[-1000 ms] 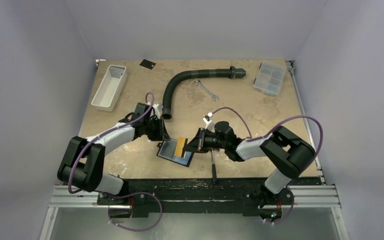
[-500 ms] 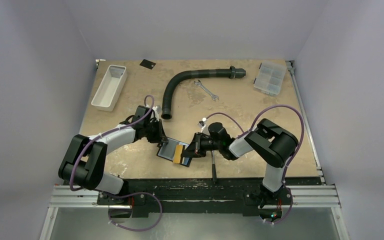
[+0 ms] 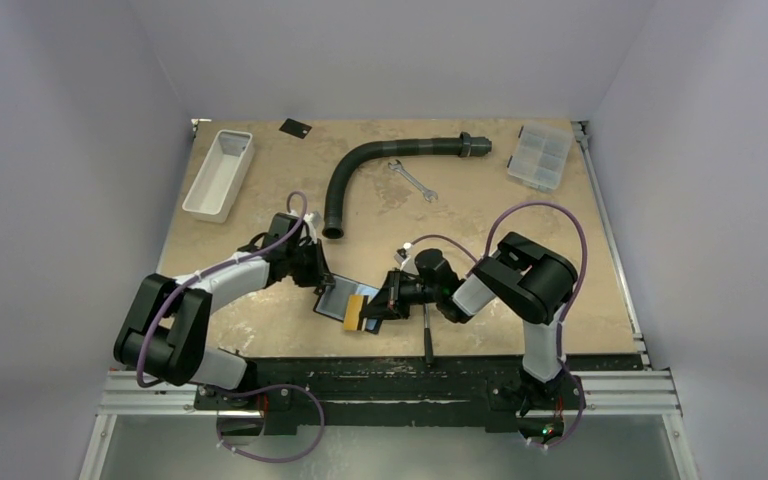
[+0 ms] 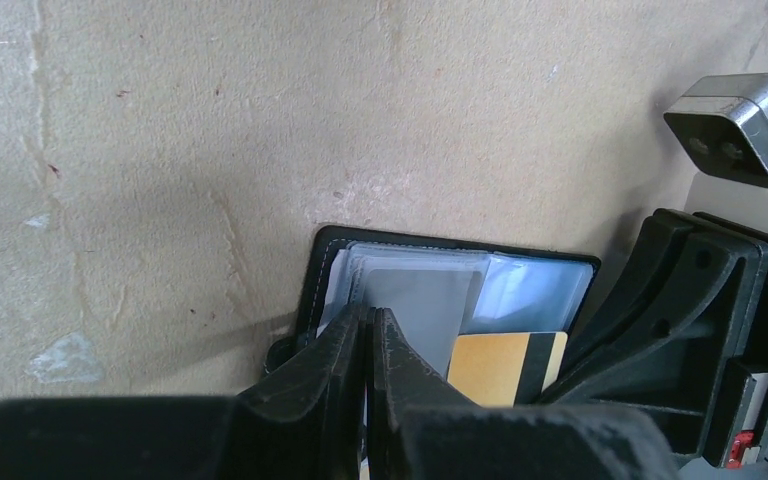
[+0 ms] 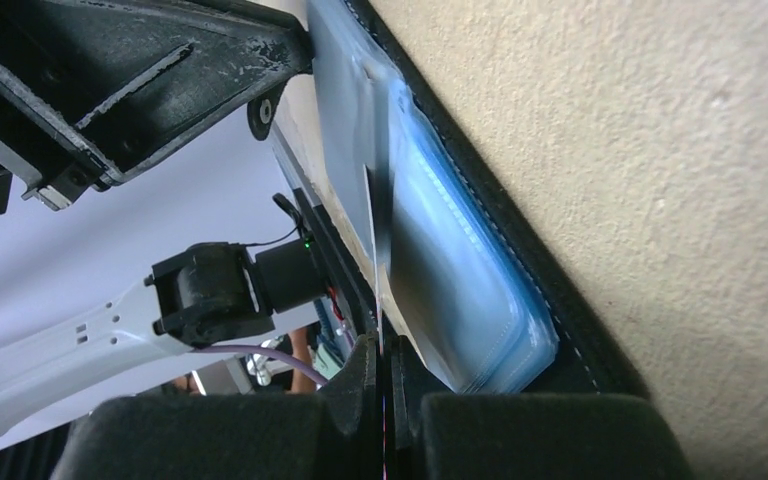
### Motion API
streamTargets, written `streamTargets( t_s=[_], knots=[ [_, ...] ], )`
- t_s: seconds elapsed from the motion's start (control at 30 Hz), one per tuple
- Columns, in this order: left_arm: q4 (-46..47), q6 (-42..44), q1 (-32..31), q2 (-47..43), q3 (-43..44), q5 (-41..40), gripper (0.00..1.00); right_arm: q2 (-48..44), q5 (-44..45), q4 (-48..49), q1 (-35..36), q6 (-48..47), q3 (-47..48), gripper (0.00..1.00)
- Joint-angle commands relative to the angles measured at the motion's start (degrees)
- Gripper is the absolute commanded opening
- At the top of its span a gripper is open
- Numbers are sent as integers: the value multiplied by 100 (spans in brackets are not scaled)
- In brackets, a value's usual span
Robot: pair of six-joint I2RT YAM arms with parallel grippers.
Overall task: Put the credit cards into the card holder
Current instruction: Insert the credit card into the card holder.
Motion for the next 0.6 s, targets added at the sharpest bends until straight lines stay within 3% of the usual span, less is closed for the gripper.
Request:
streamTargets(
  t_s=[0.0,0.3,0.57],
  knots=[
    [-113,21,-6,-163,-134,-260,6,31,-19,258,-5,177,147,0],
    [-90,28,-33,-166,-153,-248,6,275,-17,223,-41,-32,462,0],
    [-71,36,-59,-158,-175,-280,6,177,121,-441,-277,-590,651,0]
  ],
)
